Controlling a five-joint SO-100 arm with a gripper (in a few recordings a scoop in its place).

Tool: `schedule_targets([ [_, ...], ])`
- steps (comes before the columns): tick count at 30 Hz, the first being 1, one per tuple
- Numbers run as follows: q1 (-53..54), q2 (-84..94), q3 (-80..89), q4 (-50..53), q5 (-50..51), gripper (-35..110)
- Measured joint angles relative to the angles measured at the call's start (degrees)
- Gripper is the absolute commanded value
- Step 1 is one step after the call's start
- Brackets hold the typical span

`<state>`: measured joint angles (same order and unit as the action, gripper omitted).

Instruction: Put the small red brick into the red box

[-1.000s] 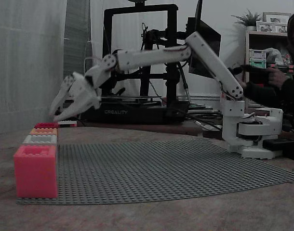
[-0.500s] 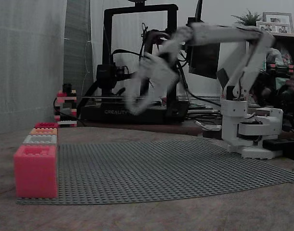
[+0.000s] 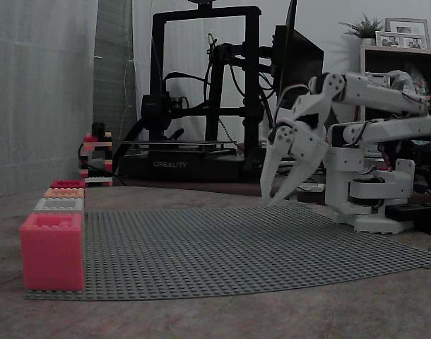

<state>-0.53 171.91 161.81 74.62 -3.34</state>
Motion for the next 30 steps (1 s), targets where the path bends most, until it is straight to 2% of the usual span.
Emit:
schedule_targets([
  [9, -0.88, 11.34, 2.02, 4.57, 0.53, 0],
  [30, -1.76, 11.95, 2.02, 4.66, 2.55, 0],
])
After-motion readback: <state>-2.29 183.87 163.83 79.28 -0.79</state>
